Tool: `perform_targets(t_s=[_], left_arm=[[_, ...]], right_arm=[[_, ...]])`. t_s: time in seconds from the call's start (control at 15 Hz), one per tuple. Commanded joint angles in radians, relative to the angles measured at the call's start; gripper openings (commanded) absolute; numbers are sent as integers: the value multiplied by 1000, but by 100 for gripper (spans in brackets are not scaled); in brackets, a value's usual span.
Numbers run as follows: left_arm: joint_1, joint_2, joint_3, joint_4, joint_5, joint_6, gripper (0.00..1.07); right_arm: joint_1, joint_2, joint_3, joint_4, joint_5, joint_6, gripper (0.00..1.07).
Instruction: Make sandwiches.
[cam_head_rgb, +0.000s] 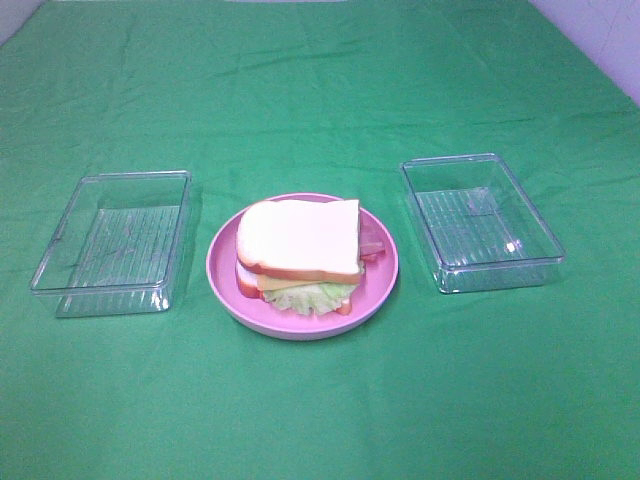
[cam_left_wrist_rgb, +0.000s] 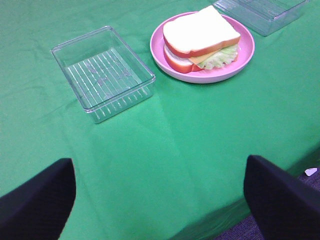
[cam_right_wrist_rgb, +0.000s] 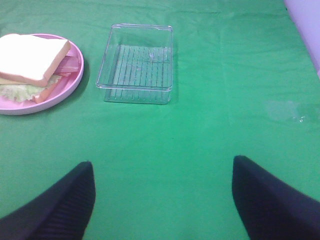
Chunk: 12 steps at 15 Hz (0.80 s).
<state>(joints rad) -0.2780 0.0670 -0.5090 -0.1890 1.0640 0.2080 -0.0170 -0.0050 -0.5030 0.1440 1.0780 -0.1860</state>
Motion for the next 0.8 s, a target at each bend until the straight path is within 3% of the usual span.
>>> perform_targets(t_s=[0.07,0.27,0.4,0.8], left_arm=[[59,-6,5,-12,-10,-7,86],[285,-37,5,-13,-10,-7,86],[372,-97,5,-12,-10,-7,86],[382,-98,3,-8,-7,-7,86]], right_arm=[[-6,-15,-1,-3,-11,-12,73],[-6,-15,-1,4,-10,-12,73],[-6,-15,-1,4,-10,-12,73],[-6,-12,-1,5,-10,-12,73]])
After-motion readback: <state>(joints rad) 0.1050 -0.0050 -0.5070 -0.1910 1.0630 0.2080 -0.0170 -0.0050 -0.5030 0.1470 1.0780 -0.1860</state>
